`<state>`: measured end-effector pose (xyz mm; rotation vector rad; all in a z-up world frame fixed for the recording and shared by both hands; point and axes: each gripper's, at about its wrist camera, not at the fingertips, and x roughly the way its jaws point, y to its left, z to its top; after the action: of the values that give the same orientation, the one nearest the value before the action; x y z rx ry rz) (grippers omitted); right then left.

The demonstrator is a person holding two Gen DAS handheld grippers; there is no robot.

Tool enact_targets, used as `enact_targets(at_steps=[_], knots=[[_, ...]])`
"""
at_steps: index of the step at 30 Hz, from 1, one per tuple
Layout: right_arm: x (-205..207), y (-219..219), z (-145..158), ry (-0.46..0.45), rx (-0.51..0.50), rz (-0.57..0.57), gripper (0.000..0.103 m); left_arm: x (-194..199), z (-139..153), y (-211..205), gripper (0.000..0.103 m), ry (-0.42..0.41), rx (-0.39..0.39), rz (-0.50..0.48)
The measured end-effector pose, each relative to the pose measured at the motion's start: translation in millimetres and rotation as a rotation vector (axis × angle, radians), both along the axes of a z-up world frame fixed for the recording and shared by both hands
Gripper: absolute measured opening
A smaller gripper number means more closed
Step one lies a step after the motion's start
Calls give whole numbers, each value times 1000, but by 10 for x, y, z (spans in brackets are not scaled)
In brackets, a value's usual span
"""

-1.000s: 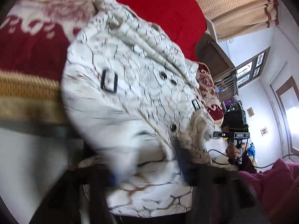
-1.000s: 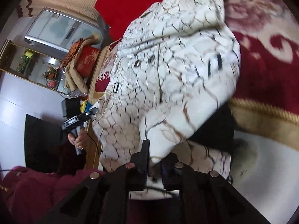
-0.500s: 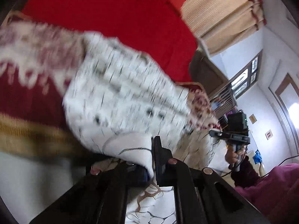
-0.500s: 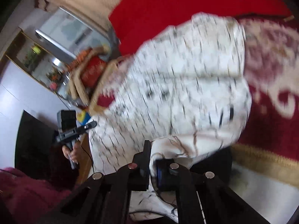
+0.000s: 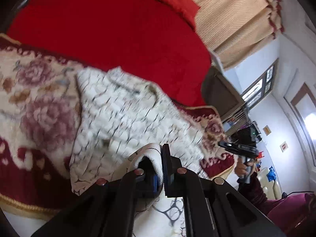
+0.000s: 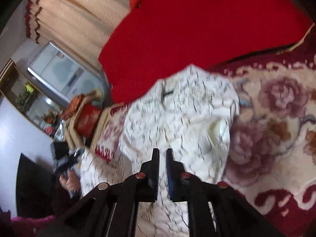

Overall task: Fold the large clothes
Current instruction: 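Fold the coat hem up toward the collar with both tools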

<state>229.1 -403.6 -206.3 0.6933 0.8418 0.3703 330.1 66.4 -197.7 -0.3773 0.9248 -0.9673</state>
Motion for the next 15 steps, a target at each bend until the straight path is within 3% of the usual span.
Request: enact_targets(at_steps=[4,6,7,8,9,13,15], knots=[[-392,-92,-259,57,65,40,11,-290,-265,41,5,23,61,-7],[-653,-122,-449,102,65,13,20,-443,-348,124,5,45,67,-1],[-816,-137,-583,144,91,6,39,-500,-384,154,5,49,75,3],[-891,-145,-659,163,111,3,74,-574,-428,198,5,56,88,11],[-1016,-162,-750,181,152,-13,85,-607,-461,236,5,65,99,17],[-1388,-179,-1020,146,301,-63,89,-724,-697,294,10,120,149,34],[-1424,-135,-1109,143,300,-65,89,-768,-861,285,25,154,186,31]])
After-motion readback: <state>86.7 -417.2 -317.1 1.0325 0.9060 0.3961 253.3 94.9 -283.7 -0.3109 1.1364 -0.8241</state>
